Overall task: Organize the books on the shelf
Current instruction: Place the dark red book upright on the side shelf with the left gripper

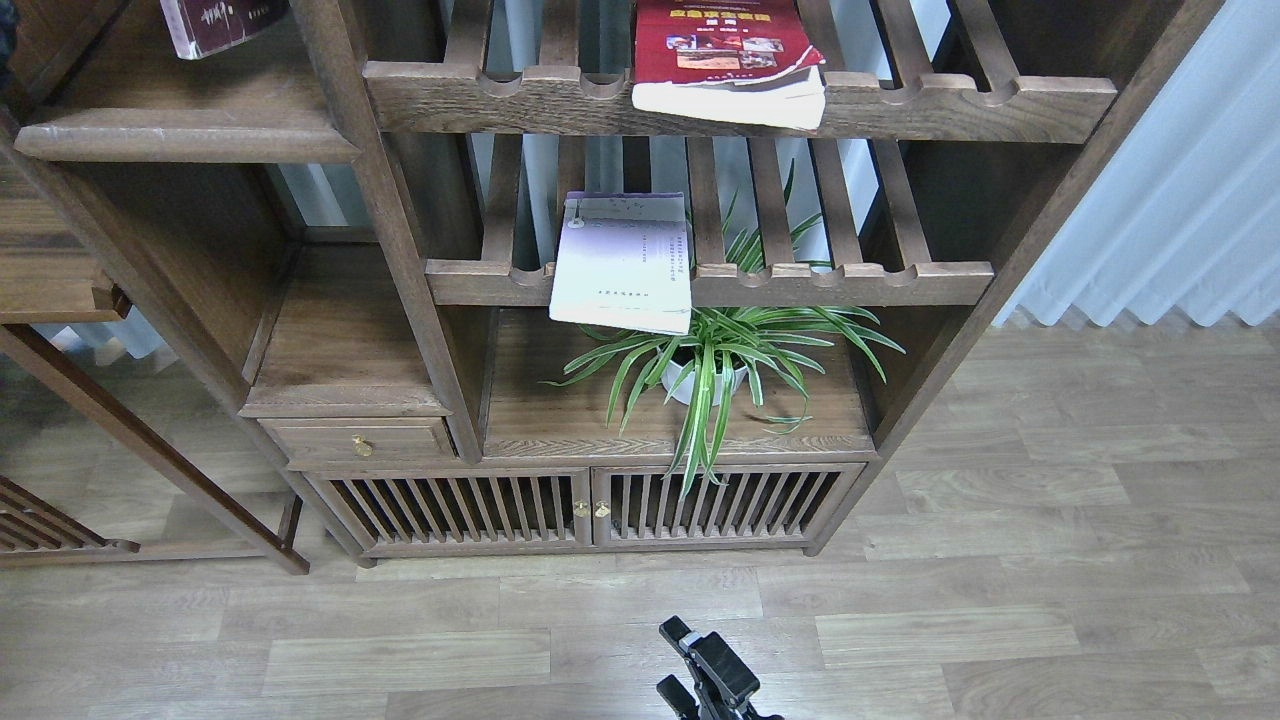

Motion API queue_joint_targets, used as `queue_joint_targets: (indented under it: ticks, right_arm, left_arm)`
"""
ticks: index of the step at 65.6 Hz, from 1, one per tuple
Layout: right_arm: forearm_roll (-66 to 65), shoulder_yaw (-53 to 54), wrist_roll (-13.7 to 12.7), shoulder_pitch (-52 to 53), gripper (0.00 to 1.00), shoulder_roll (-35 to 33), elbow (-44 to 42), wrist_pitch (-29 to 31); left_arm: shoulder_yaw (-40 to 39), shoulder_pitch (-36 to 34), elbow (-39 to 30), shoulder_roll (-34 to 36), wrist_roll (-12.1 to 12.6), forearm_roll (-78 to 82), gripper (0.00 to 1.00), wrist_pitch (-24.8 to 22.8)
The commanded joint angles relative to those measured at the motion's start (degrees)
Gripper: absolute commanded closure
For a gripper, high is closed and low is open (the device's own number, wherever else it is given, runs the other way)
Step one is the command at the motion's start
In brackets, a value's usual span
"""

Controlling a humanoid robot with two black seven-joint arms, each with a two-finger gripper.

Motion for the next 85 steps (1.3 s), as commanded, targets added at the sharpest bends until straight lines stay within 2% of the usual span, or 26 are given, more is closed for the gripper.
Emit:
queue_joint_targets:
  ticks: [1,6,8,9,10,21,29,40,44,45,52,66,76,85]
  right_arm:
    - [0.07,0.09,-0.01,0.0,0.0,0.0,-0.01,0.01]
    - [0.07,0.09,-0.01,-0.09,0.0,0.0,-0.01,0.01]
    - [0.07,0.18,-0.01,-0.09,0.0,0.0,-0.01,0.01]
    - [0.07,0.18,-0.01,-0.09,0.0,0.0,-0.01,0.01]
    - [0.07,0.18,-0.01,-0.17,0.0,0.0,-0.01,0.01]
    - [0.24,0.53,-0.01,-0.26,0.0,0.0,-0.01,0.01]
    - [0.33,0.62,-0.01,-0.18,0.0,0.0,-0.01,0.01]
    - [0.33,0.62,-0.01,-0.26,0.0,0.0,-0.01,0.01]
    - [0.33,0.71,-0.01,-0.35,0.0,0.0,-0.01,0.01]
    - [0.33,0.71,-0.01,-0.61,0.0,0.0,-0.01,0.01]
    - [0.42,0.71,-0.01,-0.61,0.0,0.0,-0.18,0.01]
    - [0.42,0.62,-0.01,-0.26,0.0,0.0,-0.36,0.01]
    - [0.42,0.71,-0.01,0.18,0.0,0.0,-0.8,0.01]
    - [0.42,0.71,-0.01,0.53,0.0,0.0,-0.8,0.01]
  left_arm:
    - [-0.13,0.39,-0.06,-0.08,0.0,0.01,0.91,-0.01]
    - [-0.13,0.39,-0.32,-0.35,0.0,-0.08,0.8,-0.01]
    - [0.13,0.57,-0.5,-0.52,0.0,-0.17,0.69,-0.01]
    - [0.3,0.83,-0.5,-0.7,0.0,-0.17,0.6,-0.01]
    - [0.31,1.09,-0.5,-0.79,0.0,-0.17,0.57,-0.01]
    - [0.13,1.54,-1.73,-0.26,-0.09,-2.28,0.46,-0.01]
    - [0.13,1.36,-2.96,-0.26,0.0,-3.77,0.28,-0.01]
    - [-0.13,1.45,-3.22,-0.09,-0.18,-3.95,0.21,-0.01]
    - [-0.66,1.54,-3.93,0.44,-0.61,-3.95,0.21,-0.01]
    - [-0.66,1.54,-4.88,1.23,-1.57,-4.03,0.21,-0.01]
    - [-0.75,1.54,-6.65,2.9,-3.34,-4.21,0.21,-0.01]
    - [-1.54,3.47,-10.52,7.21,-4.04,-7.37,0.21,-0.01]
    - [-3.21,7.6,-17.02,11.6,-4.04,-9.66,0.21,-0.01]
    - [-8.39,13.31,-24.31,15.56,-3.96,-9.84,0.21,-0.01]
